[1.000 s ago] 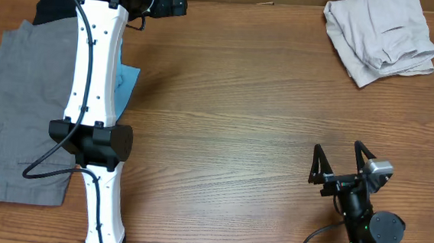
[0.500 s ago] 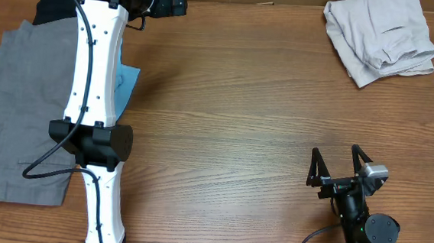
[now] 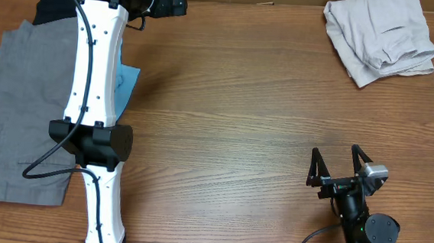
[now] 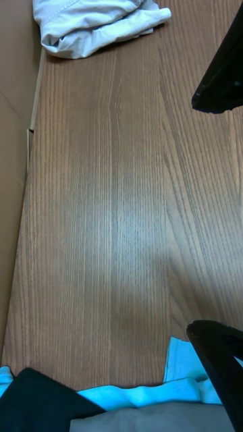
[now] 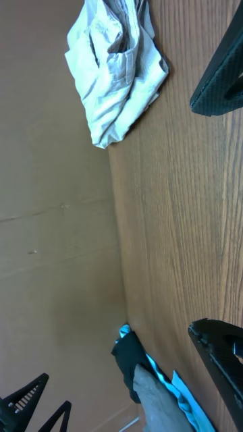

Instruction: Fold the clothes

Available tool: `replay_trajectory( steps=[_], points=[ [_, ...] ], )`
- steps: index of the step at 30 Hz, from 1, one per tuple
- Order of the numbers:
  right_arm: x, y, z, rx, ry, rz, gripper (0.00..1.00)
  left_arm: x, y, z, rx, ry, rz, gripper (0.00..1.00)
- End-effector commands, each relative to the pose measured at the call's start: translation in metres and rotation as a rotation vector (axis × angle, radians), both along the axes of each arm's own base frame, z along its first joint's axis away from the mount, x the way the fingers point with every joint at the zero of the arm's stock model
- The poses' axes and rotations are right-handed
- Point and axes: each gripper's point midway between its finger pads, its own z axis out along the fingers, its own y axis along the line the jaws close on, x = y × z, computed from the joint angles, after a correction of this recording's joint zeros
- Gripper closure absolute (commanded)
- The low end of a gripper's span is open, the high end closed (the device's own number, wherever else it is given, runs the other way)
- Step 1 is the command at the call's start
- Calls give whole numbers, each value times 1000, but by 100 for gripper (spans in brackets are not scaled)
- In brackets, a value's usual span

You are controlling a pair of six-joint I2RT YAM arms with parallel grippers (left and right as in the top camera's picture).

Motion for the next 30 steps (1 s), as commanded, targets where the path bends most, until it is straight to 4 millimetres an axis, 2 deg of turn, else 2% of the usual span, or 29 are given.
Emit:
replay_trajectory(
  steps=[1,6,10,12,15,18,22,30],
  points=[
    [0,0,-1,-2,-6,-4,0,-2,-6,4,14,-13,-18,0],
    [0,0,-1,-2,-6,-4,0,-22,-25,43,20,-90,-64,0],
    [0,0,-1,-2,-6,-4,0,-50,-6,65,156,-130,-35,0],
    [0,0,-1,-2,-6,-4,0,-57,3,74,185,-179,1,0],
    [0,0,-1,-2,-6,-4,0,-61,4,81,163,-292,13,0],
    [0,0,-1,-2,-6,-4,0,-68,5,77,141,-401,26,0],
    [0,0,-1,-1,-6,-4,0,-86,9,60,120,-512,39,0],
    [0,0,-1,-2,-6,-4,0,-144,25,11,103,-668,75,0]
  ],
)
